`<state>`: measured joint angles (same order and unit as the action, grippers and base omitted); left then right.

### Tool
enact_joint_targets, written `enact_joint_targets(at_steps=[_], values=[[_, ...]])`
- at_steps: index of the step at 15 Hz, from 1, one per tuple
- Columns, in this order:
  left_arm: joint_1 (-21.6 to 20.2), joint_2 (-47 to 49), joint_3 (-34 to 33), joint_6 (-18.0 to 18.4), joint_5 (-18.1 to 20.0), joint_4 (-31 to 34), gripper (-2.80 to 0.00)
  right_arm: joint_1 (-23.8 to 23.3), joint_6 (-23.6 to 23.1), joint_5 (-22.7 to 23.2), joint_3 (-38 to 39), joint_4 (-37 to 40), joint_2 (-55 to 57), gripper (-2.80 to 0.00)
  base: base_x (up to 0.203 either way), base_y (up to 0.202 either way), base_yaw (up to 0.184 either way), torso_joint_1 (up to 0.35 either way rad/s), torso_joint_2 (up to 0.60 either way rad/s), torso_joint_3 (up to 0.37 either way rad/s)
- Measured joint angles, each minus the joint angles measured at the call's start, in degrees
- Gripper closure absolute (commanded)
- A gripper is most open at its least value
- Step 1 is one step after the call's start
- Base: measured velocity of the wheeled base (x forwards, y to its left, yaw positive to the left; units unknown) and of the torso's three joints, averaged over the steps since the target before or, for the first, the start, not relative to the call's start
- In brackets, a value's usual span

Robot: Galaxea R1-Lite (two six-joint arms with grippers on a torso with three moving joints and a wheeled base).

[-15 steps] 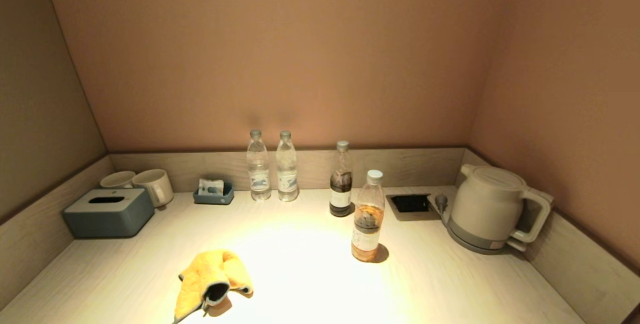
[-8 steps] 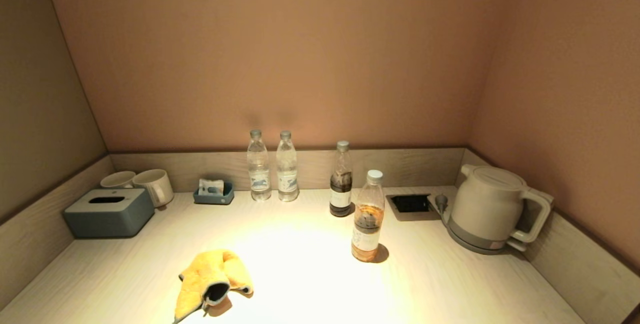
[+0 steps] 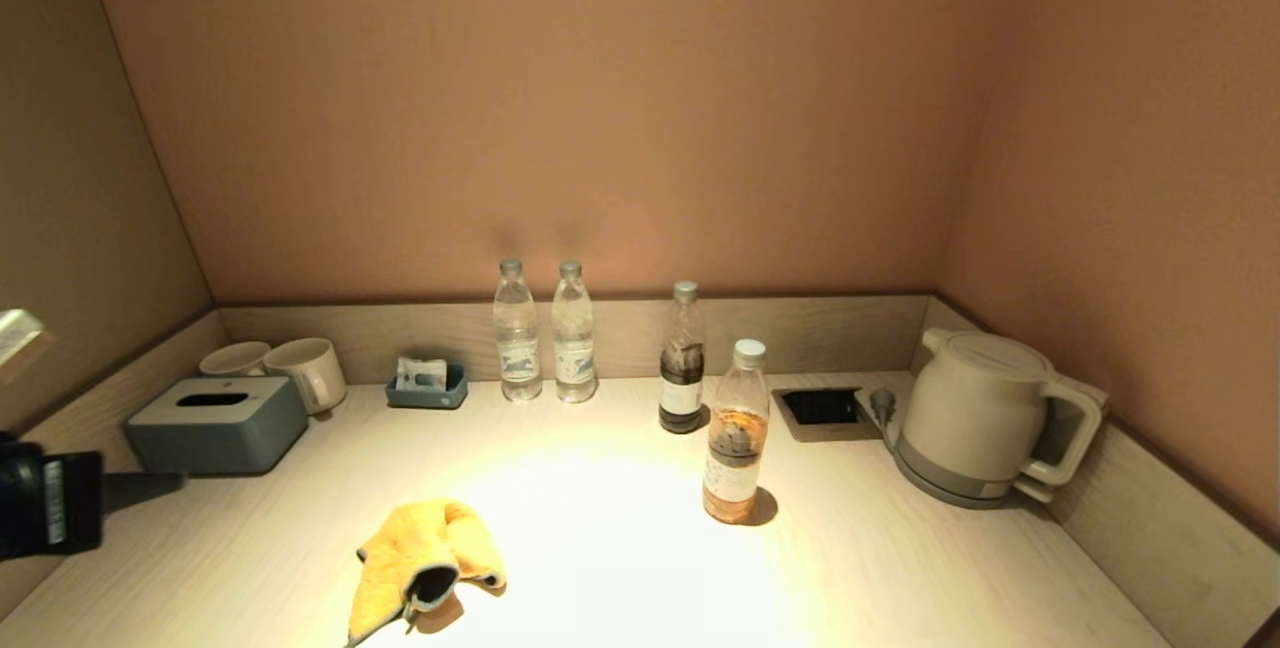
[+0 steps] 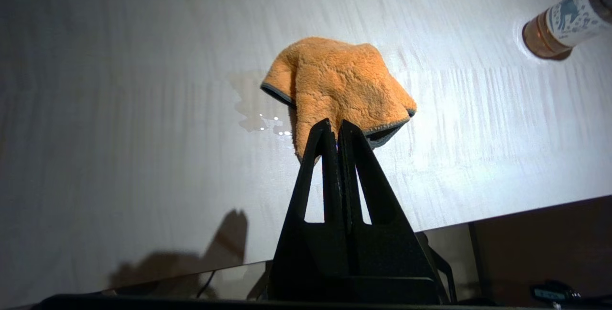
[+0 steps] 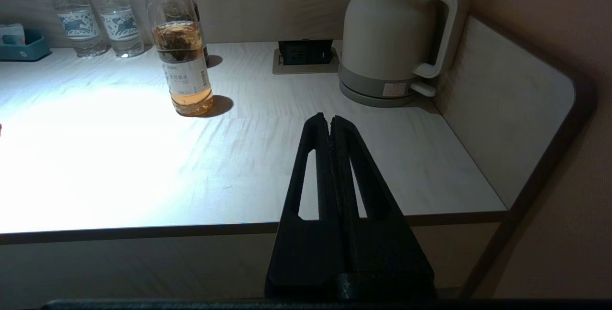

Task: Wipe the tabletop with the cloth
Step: Pick up the tablecloth

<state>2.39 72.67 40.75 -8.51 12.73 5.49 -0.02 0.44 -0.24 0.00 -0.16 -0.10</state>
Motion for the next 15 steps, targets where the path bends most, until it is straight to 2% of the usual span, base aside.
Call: enact_joint_targets(at_steps=[4, 5, 8, 12, 15], values=[[7.11, 22.06, 10.06, 1.35, 3.68, -0.11, 0.0, 0.02, -0.02, 0.0, 0.0, 0.0, 0.0, 0.0, 0.0, 0.0, 0.0, 0.0, 0.0, 0.0], [8.77, 25.91, 12.25, 1.38, 4.29, -0.02, -2.8, 0.02, 0.02, -0.01, 0.0, 0.0, 0.0, 0.0, 0.0, 0.0, 0.0, 0.0, 0.0, 0.0], [10.94, 34.5, 17.7, 0.2, 5.26, 0.84, -2.8, 0.02, -0.02, -0.01, 0.0, -0.01, 0.0, 0.0, 0.0, 0.0, 0.0, 0.0, 0.0, 0.0], [11.57, 40.06, 21.7, -2.13, 4.74, 1.38, -2.8, 0.02, 0.0, -0.02, 0.0, -0.02, 0.03, 0.0, 0.0, 0.0, 0.0, 0.0, 0.0, 0.0], [11.89, 42.73, 22.47, -2.35, 4.15, 1.79, -2.8, 0.02, 0.0, -0.02, 0.0, 0.0, 0.03, 0.0, 0.0, 0.0, 0.0, 0.0, 0.0, 0.0]])
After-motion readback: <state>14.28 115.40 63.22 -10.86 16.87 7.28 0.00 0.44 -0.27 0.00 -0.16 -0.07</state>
